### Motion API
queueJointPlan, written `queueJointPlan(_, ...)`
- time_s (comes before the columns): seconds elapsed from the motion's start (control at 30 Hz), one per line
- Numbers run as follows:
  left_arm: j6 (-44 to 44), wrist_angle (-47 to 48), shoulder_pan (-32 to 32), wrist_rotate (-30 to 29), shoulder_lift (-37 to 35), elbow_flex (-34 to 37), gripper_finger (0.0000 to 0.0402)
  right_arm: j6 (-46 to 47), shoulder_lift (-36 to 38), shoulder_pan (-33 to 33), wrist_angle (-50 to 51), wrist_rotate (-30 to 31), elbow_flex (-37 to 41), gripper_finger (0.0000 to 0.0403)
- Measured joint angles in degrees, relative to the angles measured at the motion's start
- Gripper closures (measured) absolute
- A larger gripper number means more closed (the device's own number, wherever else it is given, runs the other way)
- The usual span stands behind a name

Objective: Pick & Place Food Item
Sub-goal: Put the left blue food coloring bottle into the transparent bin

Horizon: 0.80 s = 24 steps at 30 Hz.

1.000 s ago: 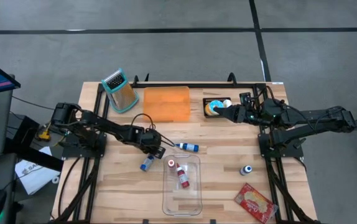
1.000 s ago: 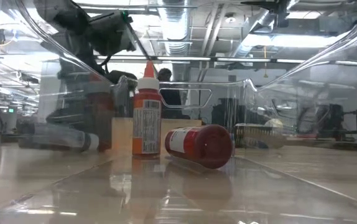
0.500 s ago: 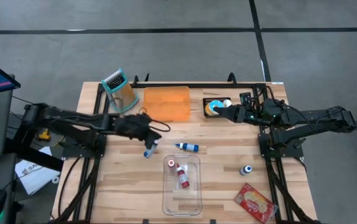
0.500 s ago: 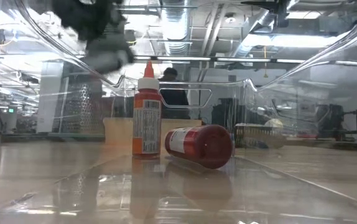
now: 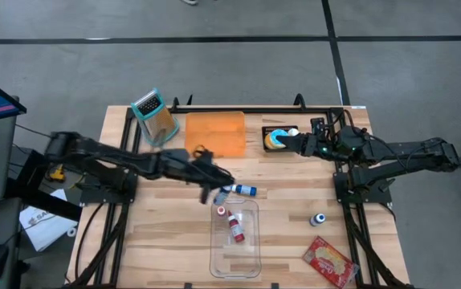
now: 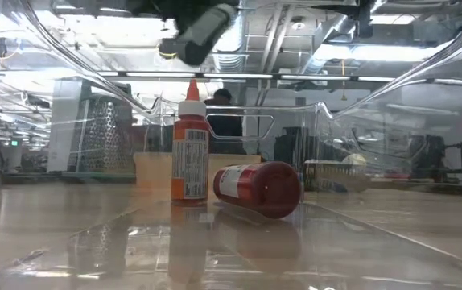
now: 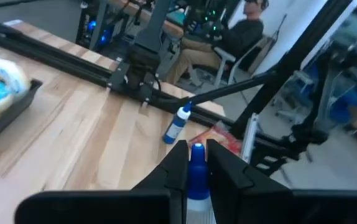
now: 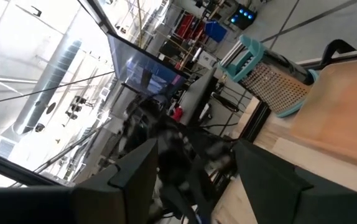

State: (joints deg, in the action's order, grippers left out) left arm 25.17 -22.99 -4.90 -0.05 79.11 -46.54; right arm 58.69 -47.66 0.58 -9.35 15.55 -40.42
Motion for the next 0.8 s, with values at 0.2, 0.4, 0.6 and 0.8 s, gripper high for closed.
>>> queueJointPlan(0.2, -5.57, -4.74, -1.38, -2.12, 16.22, -11.24, 0.0375, -0.21, 0.00, 0.04, 0.34, 1.40, 0.00, 0.0194)
queueJointPlan(0.4, -8.68, -5.31, -6.40, -7.77, 25.51, -17.00, 0.0375, -0.21, -0.02, 0.43, 0.78, 2.34, 0.00, 0.0194)
queueJointPlan(0.6, -8.70, -5.61, -12.82, -18.97, 27.59, -15.76, 0.0375, -0.20, -0.01, 0.86, 1.06, 2.84, 0.00, 0.0194)
queueJointPlan(0.8, -6.47, -5.31, -15.42, -26.46, 28.00, -11.69, 0.0342, -0.21, -0.02, 0.86, 2.08, 2.87, 0.00, 0.0194)
